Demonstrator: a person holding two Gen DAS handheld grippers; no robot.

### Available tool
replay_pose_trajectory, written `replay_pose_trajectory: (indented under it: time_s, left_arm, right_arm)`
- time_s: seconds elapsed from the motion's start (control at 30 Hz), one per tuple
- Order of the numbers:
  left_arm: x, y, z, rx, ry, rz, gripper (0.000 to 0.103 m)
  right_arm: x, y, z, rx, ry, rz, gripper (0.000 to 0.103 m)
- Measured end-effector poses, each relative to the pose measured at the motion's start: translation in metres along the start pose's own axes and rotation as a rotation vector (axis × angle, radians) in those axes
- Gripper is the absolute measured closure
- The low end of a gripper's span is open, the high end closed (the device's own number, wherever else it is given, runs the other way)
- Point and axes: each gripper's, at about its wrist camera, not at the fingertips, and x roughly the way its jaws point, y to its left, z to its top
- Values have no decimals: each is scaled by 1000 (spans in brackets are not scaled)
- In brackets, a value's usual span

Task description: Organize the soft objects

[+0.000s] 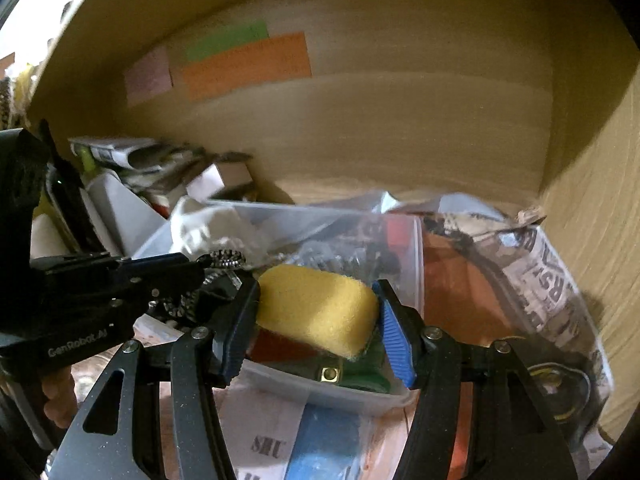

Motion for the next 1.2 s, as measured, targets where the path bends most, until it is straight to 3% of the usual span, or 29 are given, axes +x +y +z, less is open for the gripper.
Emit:
replay_pose_trajectory:
  time_s: [0.07, 0.23, 0.33, 0.57, 0.7, 0.87, 0.93, 1.07, 1.2]
  left_arm:
    - [6, 2, -2, -5, 23, -4, 82]
    - [-1, 5, -3, -25, 6, -7, 47]
    - [-13, 8, 0, -41, -20, 2, 44]
    - [-67, 5, 5, -26, -140, 9, 42]
    - [-102, -7, 1, 19, -252, 57, 30]
    - [-143, -16, -8, 36, -354, 78, 22]
    - [-156, -19, -12, 40, -390, 86, 14]
    - [-182, -24, -20, 52, -461, 101, 5]
    - [-197, -30, -27, 67, -501, 125, 1]
  right_arm:
    - [9, -3, -1, 7, 35, -3, 45]
    - [15, -7, -2, 35, 83, 37, 36]
    - [6, -5, -1, 24, 56, 23, 27]
    - [-38, 1, 12, -2, -64, 19, 26]
    - [-73, 5, 18, -7, -154, 26, 21]
    - [-117, 16, 20, -29, -259, 30, 19]
    - [-130, 22, 20, -40, -294, 24, 17]
    - [-149, 29, 18, -47, -359, 19, 1]
    - [-156, 33, 17, -50, -377, 25, 0]
